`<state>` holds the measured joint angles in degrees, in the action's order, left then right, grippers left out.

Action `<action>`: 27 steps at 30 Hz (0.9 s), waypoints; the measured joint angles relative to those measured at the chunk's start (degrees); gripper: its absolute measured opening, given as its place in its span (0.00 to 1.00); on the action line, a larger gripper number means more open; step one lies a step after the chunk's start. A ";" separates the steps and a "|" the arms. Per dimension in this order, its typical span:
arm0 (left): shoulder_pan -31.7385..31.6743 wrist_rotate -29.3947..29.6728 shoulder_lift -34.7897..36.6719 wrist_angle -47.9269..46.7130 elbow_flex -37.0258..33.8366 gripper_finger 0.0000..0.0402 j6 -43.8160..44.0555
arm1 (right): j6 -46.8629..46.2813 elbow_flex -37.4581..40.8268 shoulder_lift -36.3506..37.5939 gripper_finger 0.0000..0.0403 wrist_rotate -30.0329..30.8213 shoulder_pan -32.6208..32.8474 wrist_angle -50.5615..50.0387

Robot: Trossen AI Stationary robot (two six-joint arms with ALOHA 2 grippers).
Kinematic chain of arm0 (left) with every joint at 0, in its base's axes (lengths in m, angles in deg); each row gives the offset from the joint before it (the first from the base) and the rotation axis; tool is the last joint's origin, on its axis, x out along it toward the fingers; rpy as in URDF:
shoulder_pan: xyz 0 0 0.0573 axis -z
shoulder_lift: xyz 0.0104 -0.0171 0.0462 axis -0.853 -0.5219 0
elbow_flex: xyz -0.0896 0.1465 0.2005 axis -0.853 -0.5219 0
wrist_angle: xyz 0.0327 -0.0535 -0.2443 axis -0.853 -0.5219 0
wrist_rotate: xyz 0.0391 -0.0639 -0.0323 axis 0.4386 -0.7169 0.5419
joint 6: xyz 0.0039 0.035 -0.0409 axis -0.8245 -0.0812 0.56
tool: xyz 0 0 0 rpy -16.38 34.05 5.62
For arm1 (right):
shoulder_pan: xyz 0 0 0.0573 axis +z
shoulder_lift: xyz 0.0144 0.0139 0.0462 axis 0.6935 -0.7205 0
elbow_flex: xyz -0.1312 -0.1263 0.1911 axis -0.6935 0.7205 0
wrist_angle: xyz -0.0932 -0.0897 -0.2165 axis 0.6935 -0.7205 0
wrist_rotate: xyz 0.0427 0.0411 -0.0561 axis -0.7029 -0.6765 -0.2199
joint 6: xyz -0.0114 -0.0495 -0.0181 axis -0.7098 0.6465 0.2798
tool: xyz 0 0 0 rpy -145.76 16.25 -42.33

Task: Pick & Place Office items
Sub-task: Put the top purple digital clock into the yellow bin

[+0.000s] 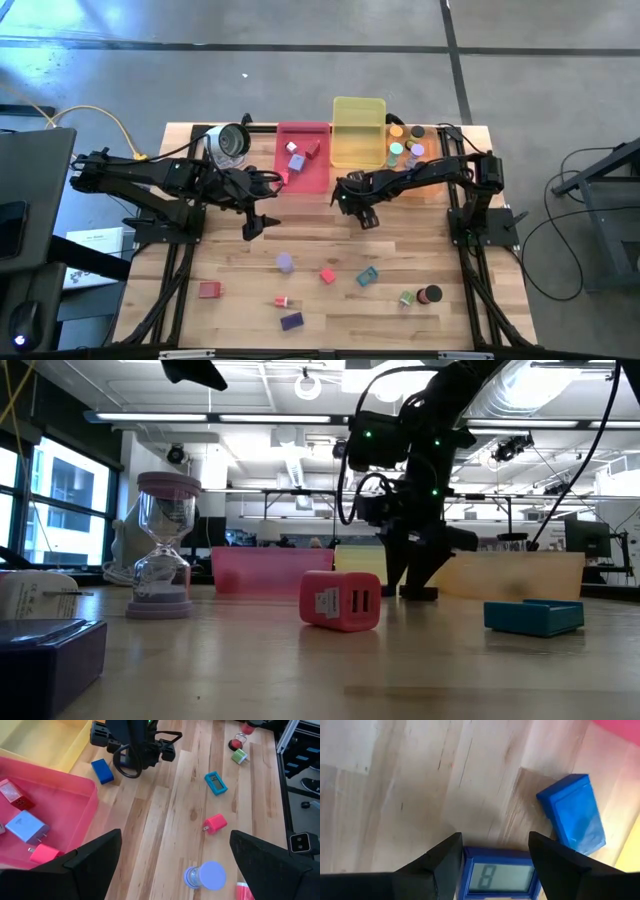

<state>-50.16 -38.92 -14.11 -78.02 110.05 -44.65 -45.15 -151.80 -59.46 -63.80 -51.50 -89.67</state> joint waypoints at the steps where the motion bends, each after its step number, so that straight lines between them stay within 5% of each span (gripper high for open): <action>1: 0.00 0.00 0.00 0.00 0.00 0.90 0.00 | 0.31 0.00 0.00 0.54 0.02 0.00 -0.34; 17: 0.00 0.00 -0.02 0.02 0.00 0.90 -0.04 | 6.12 -0.09 0.09 0.55 0.71 1.70 0.00; 27: 0.00 0.00 -0.02 0.02 0.00 0.90 -0.04 | 5.86 -0.11 0.11 0.81 0.99 2.10 0.03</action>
<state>-50.16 -38.92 -14.13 -78.00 110.05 -44.69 -39.29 -151.91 -59.35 -62.80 -49.40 -89.65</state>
